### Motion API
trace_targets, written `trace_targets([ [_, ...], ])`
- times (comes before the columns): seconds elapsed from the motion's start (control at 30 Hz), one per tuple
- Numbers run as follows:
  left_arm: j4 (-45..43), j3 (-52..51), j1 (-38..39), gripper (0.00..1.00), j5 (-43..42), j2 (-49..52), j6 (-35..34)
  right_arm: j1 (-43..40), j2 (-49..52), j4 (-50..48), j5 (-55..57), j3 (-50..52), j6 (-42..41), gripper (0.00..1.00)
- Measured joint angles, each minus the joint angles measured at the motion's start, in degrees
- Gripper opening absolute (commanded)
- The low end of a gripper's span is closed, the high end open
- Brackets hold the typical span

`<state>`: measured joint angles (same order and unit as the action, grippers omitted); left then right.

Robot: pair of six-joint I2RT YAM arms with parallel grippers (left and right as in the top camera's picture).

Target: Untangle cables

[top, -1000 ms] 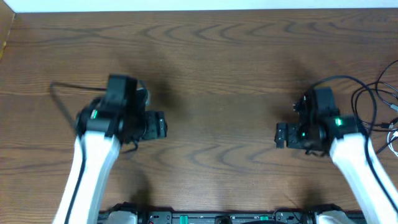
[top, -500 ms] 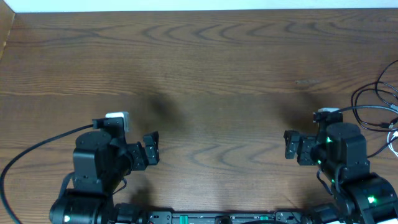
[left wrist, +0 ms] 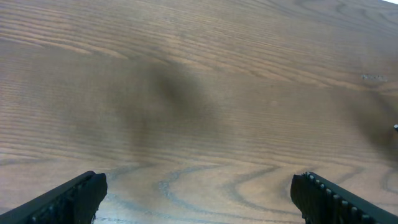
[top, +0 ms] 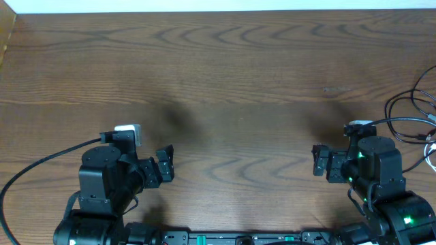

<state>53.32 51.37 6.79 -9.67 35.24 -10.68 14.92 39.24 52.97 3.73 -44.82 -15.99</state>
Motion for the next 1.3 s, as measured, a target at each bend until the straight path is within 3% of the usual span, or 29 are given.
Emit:
trace_targets([
  [0.9, 0.0, 0.0, 0.0, 1.0, 0.17, 0.0, 0.0, -0.37, -0.66, 0.37, 0.37, 0.17, 0.07, 0.99],
  [1.3, 0.07, 0.0, 0.0, 1.0, 0.22, 0.0, -0.02, -12.37, -15.37, -3.69, -3.08, 7.39, 4.98, 0.99],
])
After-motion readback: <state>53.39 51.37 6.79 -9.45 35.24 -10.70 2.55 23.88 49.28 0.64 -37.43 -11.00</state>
